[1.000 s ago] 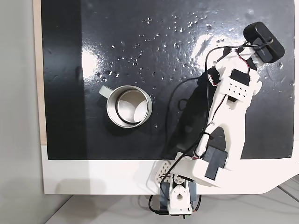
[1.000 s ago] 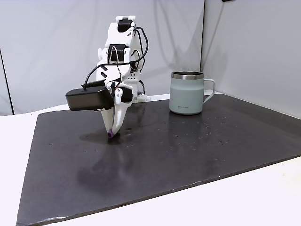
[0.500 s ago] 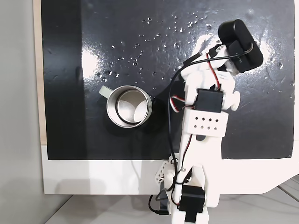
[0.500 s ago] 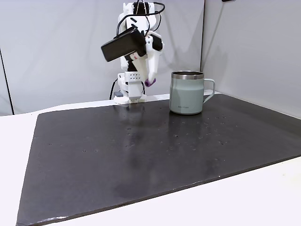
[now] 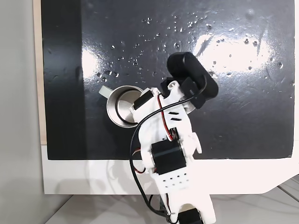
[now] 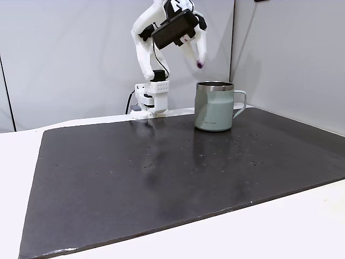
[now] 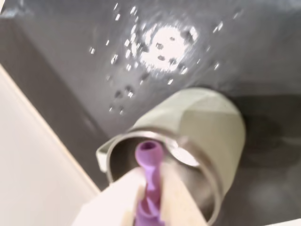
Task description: Grasp a pengrip and put it in the cup.
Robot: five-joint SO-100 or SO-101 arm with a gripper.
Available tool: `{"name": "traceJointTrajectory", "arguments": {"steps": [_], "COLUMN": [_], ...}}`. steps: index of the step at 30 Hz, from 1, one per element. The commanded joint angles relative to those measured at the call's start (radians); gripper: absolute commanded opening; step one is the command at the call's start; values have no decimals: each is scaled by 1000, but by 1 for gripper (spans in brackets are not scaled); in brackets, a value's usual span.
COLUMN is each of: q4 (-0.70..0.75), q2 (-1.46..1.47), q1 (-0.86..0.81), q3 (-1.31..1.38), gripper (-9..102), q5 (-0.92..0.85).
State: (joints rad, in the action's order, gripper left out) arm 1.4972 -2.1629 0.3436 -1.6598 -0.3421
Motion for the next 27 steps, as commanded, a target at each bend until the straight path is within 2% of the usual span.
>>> {"name": "traceJointTrajectory", "arguments": {"steps": [1,9,15,19,27], "q4": [-2,-8,-11,-28,-29], "q2": [-29,41,48,8,-28], "q1": [75,204,219,218,212], "q3": [18,8,-18,-71,-104], "gripper": [0,2,16,29,31], "q5": [98,190,210,204,201]}}
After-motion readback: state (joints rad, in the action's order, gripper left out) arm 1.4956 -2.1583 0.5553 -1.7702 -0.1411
